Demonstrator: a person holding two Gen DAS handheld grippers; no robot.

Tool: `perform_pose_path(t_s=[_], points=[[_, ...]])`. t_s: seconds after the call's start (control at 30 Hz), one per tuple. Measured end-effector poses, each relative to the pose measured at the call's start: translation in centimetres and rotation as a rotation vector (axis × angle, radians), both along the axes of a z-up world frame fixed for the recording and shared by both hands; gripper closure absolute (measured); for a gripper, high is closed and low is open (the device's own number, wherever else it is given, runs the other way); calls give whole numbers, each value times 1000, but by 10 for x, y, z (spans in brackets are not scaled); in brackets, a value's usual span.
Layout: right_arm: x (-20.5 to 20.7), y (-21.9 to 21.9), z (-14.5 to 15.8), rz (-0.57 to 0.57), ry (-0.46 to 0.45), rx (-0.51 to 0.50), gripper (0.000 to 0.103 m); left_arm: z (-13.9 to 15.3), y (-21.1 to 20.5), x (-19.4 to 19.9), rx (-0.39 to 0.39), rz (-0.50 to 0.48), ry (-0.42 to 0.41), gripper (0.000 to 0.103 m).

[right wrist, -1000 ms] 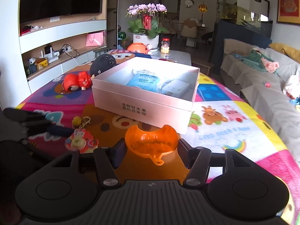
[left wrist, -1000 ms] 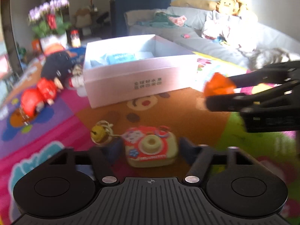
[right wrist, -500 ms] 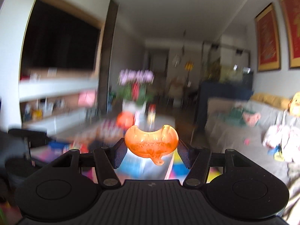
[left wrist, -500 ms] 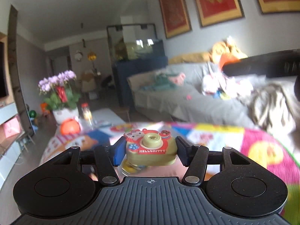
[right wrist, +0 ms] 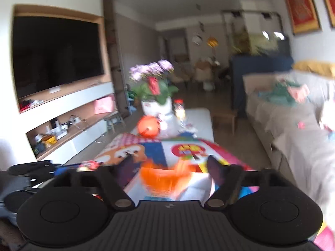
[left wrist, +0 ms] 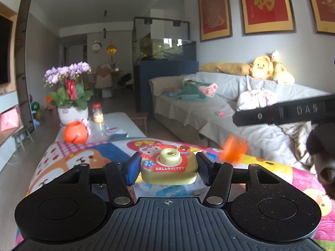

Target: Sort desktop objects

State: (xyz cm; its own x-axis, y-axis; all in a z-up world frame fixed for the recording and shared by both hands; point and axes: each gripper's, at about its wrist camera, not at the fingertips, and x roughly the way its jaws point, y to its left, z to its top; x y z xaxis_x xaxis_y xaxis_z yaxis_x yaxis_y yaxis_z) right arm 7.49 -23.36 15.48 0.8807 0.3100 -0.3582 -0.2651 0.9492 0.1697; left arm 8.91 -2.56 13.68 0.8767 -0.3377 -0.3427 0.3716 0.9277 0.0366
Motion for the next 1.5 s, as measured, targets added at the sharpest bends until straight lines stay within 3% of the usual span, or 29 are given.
perform_pose_path(t_s=[0.1,0.23,0.37,0.4,0.6,0.83,1.07,1.3,1.4,1.43,1.5], points=[[6,-7,-23,-18,31,19,14,-13,-4,19,-3,-15,49,42],[1,-13,-50,-62,50,-29,6,-27,-15,49,-71,-51,109,42],[2,-15,-62,-91,63,-90,6,-34,-10,61,-155,-63,150,18],[2,-16,-64,-95,66,-93,6,-35,-5,58,-159,-54,149,16],[4,-16,-70,-102,73,-97,4,-57,38,11,-75,75,105,8],[6,36,-68,13,74,-162,4,-99,76,-24,29,210,143,7],[-36,85,-75,124,3,-287,4,-107,102,-10,101,326,103,8],[-83,95,-99,187,9,-397,4,-115,114,29,101,332,201,9],[-85,90,-103,173,31,-396,4,-117,106,41,155,320,206,25],[-85,88,-102,163,33,-390,4,-119,105,43,166,314,209,38],[-85,83,-99,144,29,-373,4,-123,101,42,193,307,209,44]])
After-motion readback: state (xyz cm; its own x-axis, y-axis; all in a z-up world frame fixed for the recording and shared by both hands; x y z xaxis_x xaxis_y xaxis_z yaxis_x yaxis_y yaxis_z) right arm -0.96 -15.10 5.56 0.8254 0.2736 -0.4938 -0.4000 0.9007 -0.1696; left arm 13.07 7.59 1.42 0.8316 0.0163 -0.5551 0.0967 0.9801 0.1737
